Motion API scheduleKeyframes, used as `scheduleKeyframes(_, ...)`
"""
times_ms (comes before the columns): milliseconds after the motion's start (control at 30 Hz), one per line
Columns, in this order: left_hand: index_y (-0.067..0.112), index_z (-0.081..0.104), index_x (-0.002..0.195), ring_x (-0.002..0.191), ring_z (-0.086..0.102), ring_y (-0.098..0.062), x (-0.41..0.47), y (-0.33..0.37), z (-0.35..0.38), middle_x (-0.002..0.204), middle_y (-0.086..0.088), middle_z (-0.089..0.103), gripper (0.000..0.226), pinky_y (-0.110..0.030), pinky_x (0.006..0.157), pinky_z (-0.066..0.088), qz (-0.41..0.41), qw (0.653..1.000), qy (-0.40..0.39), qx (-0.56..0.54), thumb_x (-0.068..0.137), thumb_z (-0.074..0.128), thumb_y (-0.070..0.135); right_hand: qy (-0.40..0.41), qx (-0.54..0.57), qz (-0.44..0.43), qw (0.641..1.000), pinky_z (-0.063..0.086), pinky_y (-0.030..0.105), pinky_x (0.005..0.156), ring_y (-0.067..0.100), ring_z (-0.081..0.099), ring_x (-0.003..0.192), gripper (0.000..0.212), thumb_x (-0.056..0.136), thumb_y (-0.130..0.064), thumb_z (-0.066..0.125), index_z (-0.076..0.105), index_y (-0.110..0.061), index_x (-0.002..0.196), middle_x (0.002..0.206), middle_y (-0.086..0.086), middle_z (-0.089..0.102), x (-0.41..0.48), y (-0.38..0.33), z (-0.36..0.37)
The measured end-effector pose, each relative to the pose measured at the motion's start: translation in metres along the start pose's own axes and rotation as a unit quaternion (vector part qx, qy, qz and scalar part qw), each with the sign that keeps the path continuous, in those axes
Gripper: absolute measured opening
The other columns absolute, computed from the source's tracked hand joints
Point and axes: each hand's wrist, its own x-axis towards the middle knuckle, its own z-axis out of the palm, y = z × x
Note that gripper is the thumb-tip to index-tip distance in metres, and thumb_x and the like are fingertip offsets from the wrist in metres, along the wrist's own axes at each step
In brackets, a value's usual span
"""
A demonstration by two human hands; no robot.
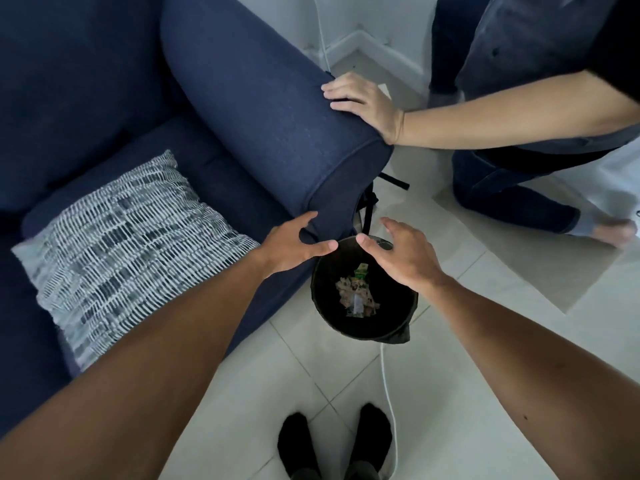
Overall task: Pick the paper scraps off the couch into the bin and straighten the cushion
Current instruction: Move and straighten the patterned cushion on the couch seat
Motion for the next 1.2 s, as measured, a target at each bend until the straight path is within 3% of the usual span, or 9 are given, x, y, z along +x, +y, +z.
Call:
scheduleKeyframes(167,0.032,0.046,0.148,0.144,0.037,-0.015,-0.023,-0.002,-0.037,0.153,0.007,0.046,0.08,-0.031,0.117,0.031,0.035,0.997,0.072,-0.012,0.08,0.066,0.069,0.015,0.004,-0.056,0.998,0.047,0.047,0.1,0.027,0.055,0.125,0.084,0.082,-0.082,0.037,0.056,-0.021,0.137,0.133,0.004,0.063,0.004,-0.052,-0.004)
scheduleKeyframes(267,0.031,0.048,0.147,0.139,0.043,-0.01,-0.041,-0.011,-0.064,0.149,0.006,0.05,0.075,-0.011,0.099,0.039,0.04,0.991,0.12,-0.037,0.083,0.065,0.065,0.027,0.008,-0.08,0.996,0.047,0.045,0.099,0.025,0.056,0.122,0.089,0.077,-0.086,0.033,0.058,-0.022,0.135,0.129,0.001,0.064,0.008,-0.09,-0.001)
scheduleKeyframes(400,0.031,0.047,0.148,0.132,0.049,-0.01,-0.074,-0.036,-0.105,0.149,0.003,0.051,0.073,-0.023,0.103,0.034,0.025,0.981,0.182,-0.06,0.085,0.064,0.063,0.021,-0.001,-0.121,0.992,0.047,0.047,0.098,0.027,0.054,0.121,0.089,0.079,-0.087,0.033,0.057,-0.022,0.135,0.126,0.001,0.063,0.015,-0.139,0.005)
scheduleKeyframes(667,0.031,0.038,0.152,0.146,0.035,-0.022,-0.147,-0.097,-0.182,0.159,0.002,0.039,0.079,-0.047,0.12,0.029,-0.015,0.963,0.26,-0.076,0.085,0.063,0.065,-0.006,-0.025,-0.208,0.978,0.045,0.048,0.104,0.027,0.048,0.131,0.086,0.084,-0.084,0.037,0.051,-0.022,0.142,0.141,0.003,0.055,0.023,-0.24,0.022)
scheduleKeyframes(867,0.03,0.039,0.152,0.148,0.032,-0.015,-0.196,-0.136,-0.22,0.16,0.006,0.038,0.081,-0.031,0.119,0.023,-0.045,0.941,0.319,-0.107,0.084,0.065,0.065,-0.033,-0.032,-0.265,0.963,0.04,0.051,0.108,0.029,0.043,0.136,0.09,0.083,-0.084,0.037,0.045,-0.02,0.146,0.149,0.005,0.048,0.024,-0.311,0.043)
scheduleKeyframes(1000,0.033,0.037,0.153,0.148,0.03,-0.014,-0.225,-0.161,-0.23,0.16,0.008,0.037,0.083,-0.033,0.12,0.023,-0.078,0.928,0.345,-0.121,0.083,0.063,0.069,-0.056,-0.04,-0.298,0.952,0.042,0.053,0.106,0.03,0.044,0.135,0.092,0.083,-0.086,0.036,0.043,-0.021,0.147,0.149,0.006,0.047,0.018,-0.347,0.063)
scheduleKeyframes(1133,0.033,0.033,0.155,0.149,0.029,-0.014,-0.248,-0.179,-0.231,0.16,0.009,0.036,0.083,-0.024,0.114,0.022,-0.098,0.914,0.368,-0.139,0.085,0.064,0.065,-0.079,-0.045,-0.325,0.941,0.043,0.055,0.105,0.029,0.045,0.135,0.093,0.082,-0.087,0.035,0.041,-0.023,0.148,0.151,0.005,0.045,0.014,-0.37,0.08)
scheduleKeyframes(1200,0.032,0.031,0.156,0.149,0.029,-0.015,-0.257,-0.185,-0.232,0.161,0.007,0.035,0.085,-0.028,0.118,0.022,-0.11,0.908,0.379,-0.143,0.085,0.065,0.064,-0.087,-0.047,-0.333,0.938,0.042,0.055,0.106,0.03,0.043,0.136,0.092,0.082,-0.087,0.035,0.04,-0.023,0.148,0.152,0.005,0.044,0.015,-0.378,0.085)
